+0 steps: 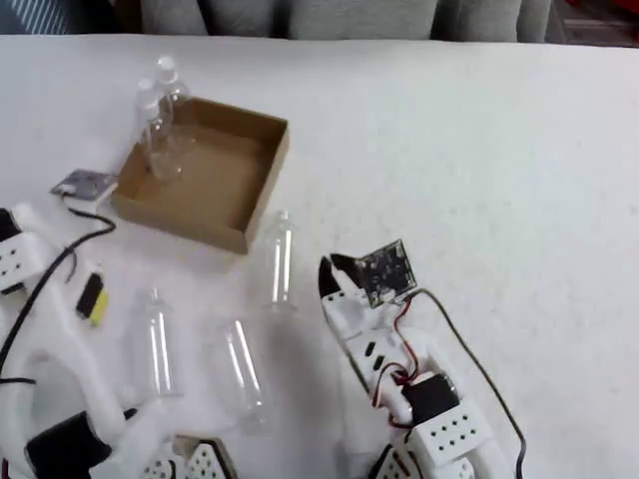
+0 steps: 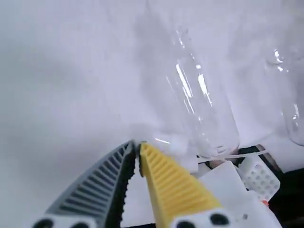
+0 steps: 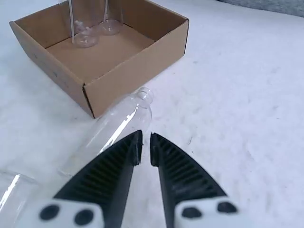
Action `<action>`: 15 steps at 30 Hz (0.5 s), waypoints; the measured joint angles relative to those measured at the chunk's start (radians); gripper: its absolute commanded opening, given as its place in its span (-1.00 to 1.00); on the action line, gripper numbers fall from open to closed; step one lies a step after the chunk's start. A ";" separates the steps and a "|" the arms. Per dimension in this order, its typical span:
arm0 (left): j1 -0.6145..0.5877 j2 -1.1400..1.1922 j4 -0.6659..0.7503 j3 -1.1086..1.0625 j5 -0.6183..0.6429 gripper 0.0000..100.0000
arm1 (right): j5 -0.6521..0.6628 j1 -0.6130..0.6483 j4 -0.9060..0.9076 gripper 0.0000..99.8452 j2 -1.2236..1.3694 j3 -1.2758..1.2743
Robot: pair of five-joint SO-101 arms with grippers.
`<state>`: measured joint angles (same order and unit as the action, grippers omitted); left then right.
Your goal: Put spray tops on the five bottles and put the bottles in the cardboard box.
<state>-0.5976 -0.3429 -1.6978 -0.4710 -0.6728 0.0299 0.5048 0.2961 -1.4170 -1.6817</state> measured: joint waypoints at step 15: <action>0.215 -0.393 -0.006 -0.226 0.272 -0.47 | 0.000 0.015 0.000 -0.97 0.000 0.000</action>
<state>-0.3828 -0.7357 -1.7039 -0.6966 -0.4012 0.0299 0.5201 0.2961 -1.4170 -1.6817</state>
